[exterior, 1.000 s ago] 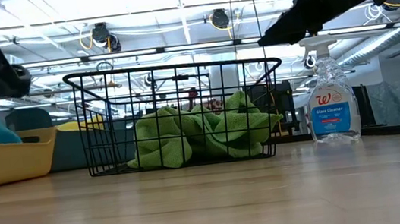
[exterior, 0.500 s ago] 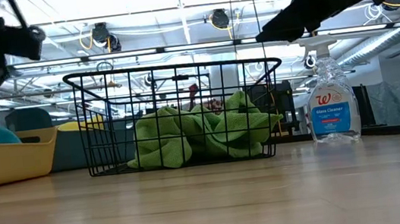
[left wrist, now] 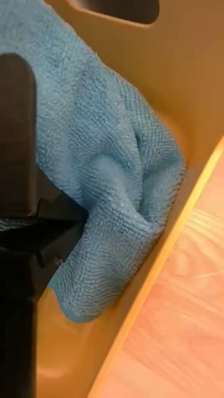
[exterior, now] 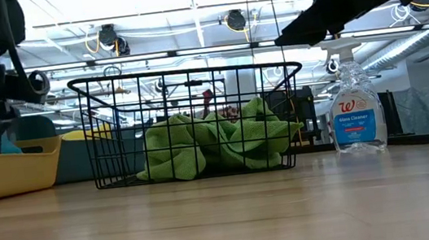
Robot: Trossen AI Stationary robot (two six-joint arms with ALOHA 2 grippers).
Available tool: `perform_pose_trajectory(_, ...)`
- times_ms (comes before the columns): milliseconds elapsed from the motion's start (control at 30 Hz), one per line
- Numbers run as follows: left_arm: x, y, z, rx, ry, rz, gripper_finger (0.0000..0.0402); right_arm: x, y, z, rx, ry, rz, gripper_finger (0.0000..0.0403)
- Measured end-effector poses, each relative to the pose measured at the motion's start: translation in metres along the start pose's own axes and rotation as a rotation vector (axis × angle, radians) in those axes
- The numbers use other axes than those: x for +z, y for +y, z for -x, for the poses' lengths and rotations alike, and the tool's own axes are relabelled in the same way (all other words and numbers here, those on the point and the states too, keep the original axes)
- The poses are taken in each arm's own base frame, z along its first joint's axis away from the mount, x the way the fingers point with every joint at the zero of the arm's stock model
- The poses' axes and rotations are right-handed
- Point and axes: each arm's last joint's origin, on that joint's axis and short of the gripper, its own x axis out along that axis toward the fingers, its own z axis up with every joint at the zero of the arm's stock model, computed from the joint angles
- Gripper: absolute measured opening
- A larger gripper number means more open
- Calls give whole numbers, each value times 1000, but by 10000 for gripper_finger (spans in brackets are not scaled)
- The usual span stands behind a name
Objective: Sort microfiber towel by color & place in baskets
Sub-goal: Put the top blue microfiber towel into the yellow bin, then put the blue microfiber towel into the yellow bin
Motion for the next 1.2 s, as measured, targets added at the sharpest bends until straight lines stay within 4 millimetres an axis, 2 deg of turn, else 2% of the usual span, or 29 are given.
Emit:
perform_pose_trajectory(133,6,-3,12,-25,-14,5,13,0,0,0,0,0,2,279)
perform_pose_trajectory(333,27,-10,61,-63,-78,52,13,0,0,0,0,-2,3,279)
perform_pose_trajectory(467,42,-20,94,-176,-189,56,13,0,0,0,0,-2,2,279)
perform_pose_trajectory(567,49,-36,105,-320,-286,29,13,-1,0,0,3,11,-4,279)
perform_pose_trajectory(700,49,-62,103,-436,-272,44,13,-5,1,0,12,51,-26,279)
perform_pose_trajectory(900,30,-97,85,-469,-70,173,27,-6,1,0,15,65,-28,279)
perform_pose_trajectory(1033,18,-125,80,-551,-2,299,98,-6,1,0,15,62,-28,279)
perform_pose_trajectory(1200,5,-143,69,-531,93,511,220,-4,1,0,12,40,-14,279)
